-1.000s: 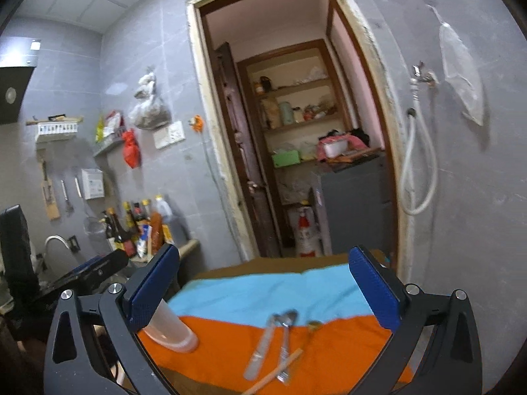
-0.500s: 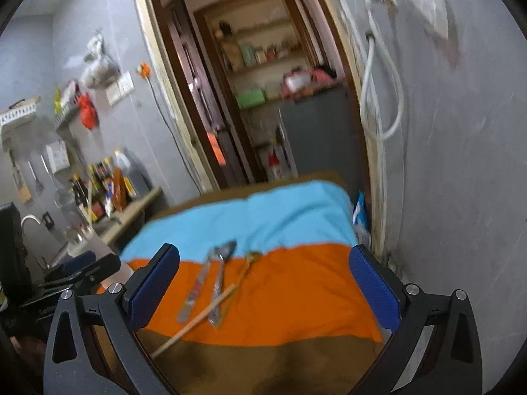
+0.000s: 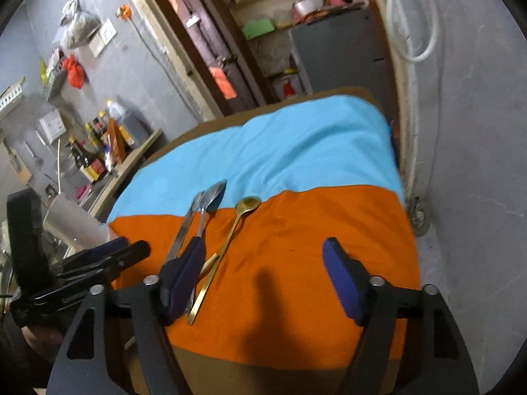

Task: Organize utensils
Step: 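Move the left tool over the silver knife while the right tool moves over the gold spoon, then close the left tool on the silver knife while the right tool grasps the gold spoon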

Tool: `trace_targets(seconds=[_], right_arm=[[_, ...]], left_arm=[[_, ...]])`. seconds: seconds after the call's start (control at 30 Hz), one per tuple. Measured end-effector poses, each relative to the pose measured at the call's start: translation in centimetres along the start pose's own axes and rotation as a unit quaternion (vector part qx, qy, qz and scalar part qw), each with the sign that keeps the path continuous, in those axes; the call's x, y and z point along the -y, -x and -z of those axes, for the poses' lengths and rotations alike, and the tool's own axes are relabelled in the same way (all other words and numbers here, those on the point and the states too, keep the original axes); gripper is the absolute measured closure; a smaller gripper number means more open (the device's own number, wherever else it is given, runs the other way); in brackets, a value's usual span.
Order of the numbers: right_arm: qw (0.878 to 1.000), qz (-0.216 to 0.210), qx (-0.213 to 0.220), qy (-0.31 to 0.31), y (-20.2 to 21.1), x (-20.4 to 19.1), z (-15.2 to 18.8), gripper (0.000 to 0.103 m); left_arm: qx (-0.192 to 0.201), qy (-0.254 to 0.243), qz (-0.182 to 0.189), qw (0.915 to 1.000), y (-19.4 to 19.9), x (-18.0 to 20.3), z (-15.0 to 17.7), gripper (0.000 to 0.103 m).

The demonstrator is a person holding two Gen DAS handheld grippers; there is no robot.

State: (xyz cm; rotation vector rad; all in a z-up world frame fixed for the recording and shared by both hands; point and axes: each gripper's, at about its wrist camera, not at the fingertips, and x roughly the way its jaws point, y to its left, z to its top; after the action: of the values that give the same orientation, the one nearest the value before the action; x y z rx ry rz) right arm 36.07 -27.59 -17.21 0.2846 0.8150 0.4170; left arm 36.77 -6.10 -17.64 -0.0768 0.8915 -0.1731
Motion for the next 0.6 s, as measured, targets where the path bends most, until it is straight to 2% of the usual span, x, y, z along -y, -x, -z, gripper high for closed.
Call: trace_targets(seconds=[0.03,0.1,0.2,0.47,0.6], right_arm=[[1.000,-0.003,-0.004,0.001,-0.4,0.0,-0.1,0.052],[1.000,-0.009,-0.016,0.003,-1.2,0.1,-0.4,0.061],[0.999,-0.022,-0.034,-0.001,-2.3,0.3,-0.7,0.069],[0.998,-0.031,-0.051,-0.018,-3.2,0.9,-1.2,0.075],[0.997,-0.034,-0.062,-0.020,-3.8,0.8,-1.6,0.081]], left_arm=[[-0.009,0.001,0.007,0.9999,-0.4,-0.1,-0.1,0.058],[-0.021,0.001,0.016,0.9997,-1.1,0.0,-0.4,0.063],[-0.028,-0.009,0.019,0.9994,-1.8,0.4,-0.8,0.065],[-0.049,-0.057,-0.013,0.9971,-4.7,1.9,-2.5,0.066],[-0.057,-0.068,-0.017,0.9959,-5.7,1.9,-3.4,0.077]])
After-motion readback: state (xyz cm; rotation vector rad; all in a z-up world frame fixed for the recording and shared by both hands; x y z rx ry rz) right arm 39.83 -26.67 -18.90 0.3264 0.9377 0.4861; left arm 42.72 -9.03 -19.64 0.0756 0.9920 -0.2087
